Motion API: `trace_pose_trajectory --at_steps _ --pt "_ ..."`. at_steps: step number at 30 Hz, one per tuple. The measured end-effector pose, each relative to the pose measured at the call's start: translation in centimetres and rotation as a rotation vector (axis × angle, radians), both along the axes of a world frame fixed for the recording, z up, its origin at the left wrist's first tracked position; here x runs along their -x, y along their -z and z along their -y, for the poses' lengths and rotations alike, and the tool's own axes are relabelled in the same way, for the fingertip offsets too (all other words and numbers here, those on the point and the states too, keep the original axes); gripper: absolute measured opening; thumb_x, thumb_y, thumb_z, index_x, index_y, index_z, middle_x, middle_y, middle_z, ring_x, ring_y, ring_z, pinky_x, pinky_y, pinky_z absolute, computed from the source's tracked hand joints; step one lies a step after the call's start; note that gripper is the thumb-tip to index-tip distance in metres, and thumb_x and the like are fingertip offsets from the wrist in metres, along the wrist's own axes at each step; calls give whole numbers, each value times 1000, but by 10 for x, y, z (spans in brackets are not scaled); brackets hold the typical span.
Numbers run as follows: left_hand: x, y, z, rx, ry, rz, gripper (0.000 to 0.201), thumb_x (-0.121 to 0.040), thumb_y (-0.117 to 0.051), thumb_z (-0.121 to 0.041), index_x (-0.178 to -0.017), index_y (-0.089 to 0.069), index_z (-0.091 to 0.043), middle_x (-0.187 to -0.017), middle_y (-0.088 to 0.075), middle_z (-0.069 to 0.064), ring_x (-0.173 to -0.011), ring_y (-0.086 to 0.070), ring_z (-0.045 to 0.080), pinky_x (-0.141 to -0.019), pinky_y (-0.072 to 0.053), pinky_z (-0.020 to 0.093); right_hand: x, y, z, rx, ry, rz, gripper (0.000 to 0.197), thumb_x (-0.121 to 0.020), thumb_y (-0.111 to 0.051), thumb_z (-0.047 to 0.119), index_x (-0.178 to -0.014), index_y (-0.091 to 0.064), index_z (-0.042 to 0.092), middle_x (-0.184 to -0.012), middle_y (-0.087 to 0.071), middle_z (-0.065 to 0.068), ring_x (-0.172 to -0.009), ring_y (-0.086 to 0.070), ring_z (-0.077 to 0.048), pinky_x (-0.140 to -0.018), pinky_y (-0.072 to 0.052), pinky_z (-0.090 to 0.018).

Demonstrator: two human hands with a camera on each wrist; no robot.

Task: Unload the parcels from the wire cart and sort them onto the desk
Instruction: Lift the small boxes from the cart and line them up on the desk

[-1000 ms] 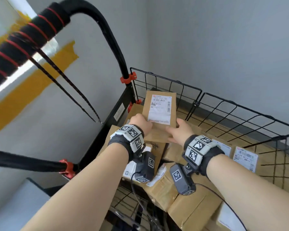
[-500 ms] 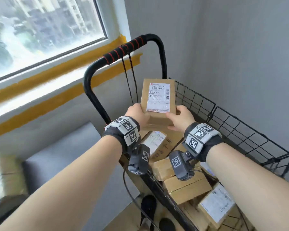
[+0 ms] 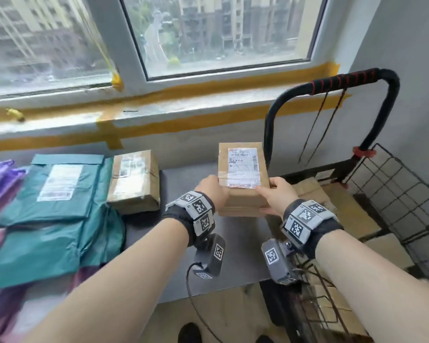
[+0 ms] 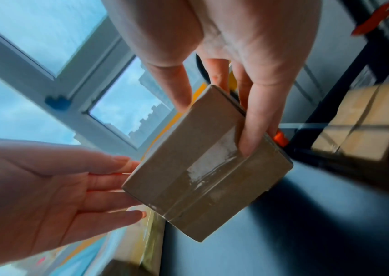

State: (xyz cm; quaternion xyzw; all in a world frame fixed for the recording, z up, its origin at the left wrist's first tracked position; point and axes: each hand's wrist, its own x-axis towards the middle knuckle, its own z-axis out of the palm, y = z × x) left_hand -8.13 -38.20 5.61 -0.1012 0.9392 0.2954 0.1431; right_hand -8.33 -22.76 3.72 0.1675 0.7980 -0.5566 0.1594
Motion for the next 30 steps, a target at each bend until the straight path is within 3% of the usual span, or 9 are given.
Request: trace_pose_trajectory --at_steps 5,8,13,17,21,24,26,30 --pt "-10 26 75 -13 -17 74 33 -93 -46 -23 -122 -52 -7 -118 -59 10 -101 -59 26 -81 -47 30 2 22 76 -52 -50 50 45 -89 -58 21 -130 -45 10 -126 -53 -10 -112 -54 -29 -93 -50 -48" --pt "-10 36 108 -3 23 105 32 -94 -45 -24 -120 -52 -5 -117 -59 11 -101 -59 27 -78 -45 29 5 31 110 -109 -62 51 40 -90 -57 18 -128 -49 8 -123 -57 -9 -111 -56 -29 -96 -48 -43" --pt "-5 46 148 0 105 120 30 -97 -43 -23 -117 -52 -3 -117 -59 14 -105 -57 28 -78 -42 29 13 42 152 -106 -15 51 38 -89 -57 16 -126 -50 9 -116 -60 -7 -107 -58 -28 -93 -50 -48" --pt "-1 47 171 -2 123 36 32 -97 -43 -24 -121 -52 -5 -120 -59 13 -107 -57 27 -86 -44 32 19 48 172 -125 1 48 44 -89 -58 17 -131 -47 9 -125 -57 -10 -112 -56 -29 -96 -48 -47" --pt "8 51 189 68 104 -188 36 -93 -44 -18 -127 -54 -11 -124 -58 9 -117 -52 28 -100 -42 38 28 51 180 -161 -15 12 59 -90 -58 17 -143 -34 14 -141 -47 -7 -124 -49 -27 -104 -41 -43" --pt "10 55 203 225 137 -156 41 -93 -45 -20 -133 -46 -11 -138 -45 7 -131 -35 28 -110 -27 38 36 51 185 -198 -59 -40 62 -92 -55 15 -147 -26 16 -149 -37 -1 -134 -39 -23 -109 -31 -31" --pt "8 60 211 320 179 -78 49 -95 -44 -25 -142 -33 -14 -150 -30 6 -141 -20 29 -116 -18 39 41 52 190 -203 -92 -60 61 -93 -53 14 -148 -26 19 -149 -37 2 -135 -39 -21 -109 -30 -30" --pt "5 71 221 416 233 15 63 -96 -43 -31 -150 -13 -21 -158 -11 3 -145 -9 30 -118 -15 44 51 53 194 -219 -130 -69 60 -94 -51 14 -147 -27 20 -149 -37 2 -135 -39 -21 -109 -30 -29"
